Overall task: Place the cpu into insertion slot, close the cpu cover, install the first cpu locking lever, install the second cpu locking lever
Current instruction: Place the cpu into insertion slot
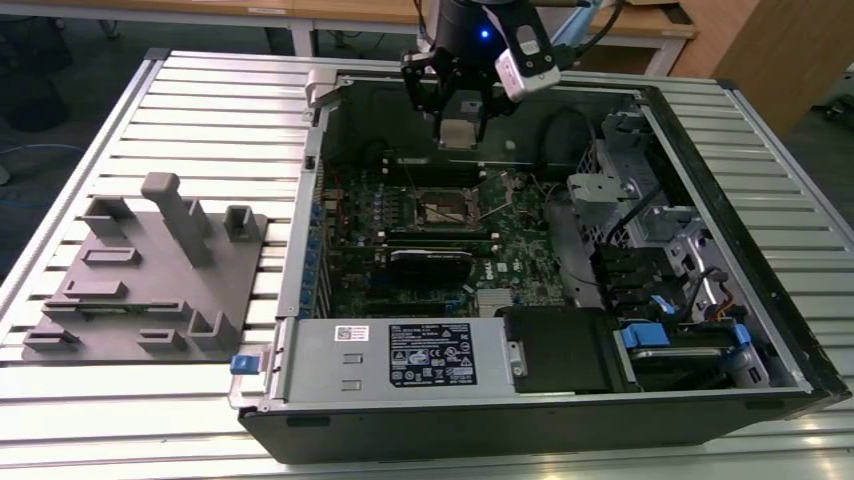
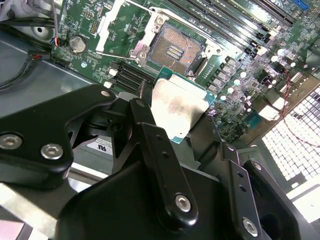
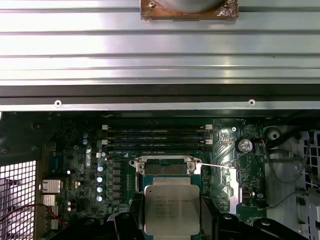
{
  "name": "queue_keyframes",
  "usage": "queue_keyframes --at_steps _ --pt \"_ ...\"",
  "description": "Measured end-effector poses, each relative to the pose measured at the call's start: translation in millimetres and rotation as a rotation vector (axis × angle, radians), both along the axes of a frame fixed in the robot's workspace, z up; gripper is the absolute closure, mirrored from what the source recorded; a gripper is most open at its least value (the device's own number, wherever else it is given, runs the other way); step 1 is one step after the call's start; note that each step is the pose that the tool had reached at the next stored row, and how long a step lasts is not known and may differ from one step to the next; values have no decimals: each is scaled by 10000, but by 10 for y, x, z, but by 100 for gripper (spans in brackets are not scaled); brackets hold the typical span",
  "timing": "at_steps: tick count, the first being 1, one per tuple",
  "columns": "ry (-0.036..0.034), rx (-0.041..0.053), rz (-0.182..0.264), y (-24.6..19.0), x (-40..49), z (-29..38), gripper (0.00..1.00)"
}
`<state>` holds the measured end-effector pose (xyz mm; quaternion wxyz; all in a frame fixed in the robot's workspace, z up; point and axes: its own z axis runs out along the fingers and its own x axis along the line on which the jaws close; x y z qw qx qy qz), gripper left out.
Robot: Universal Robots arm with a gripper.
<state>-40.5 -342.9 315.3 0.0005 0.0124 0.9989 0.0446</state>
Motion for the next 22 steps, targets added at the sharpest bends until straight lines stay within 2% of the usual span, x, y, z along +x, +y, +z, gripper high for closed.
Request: queue_keyframes --at_steps 5,13,22 --pt "-3 2 0 0 0 -20 46" --pt "-8 1 0 0 0 -113 46" --pt "-7 -3 0 0 0 -151 46"
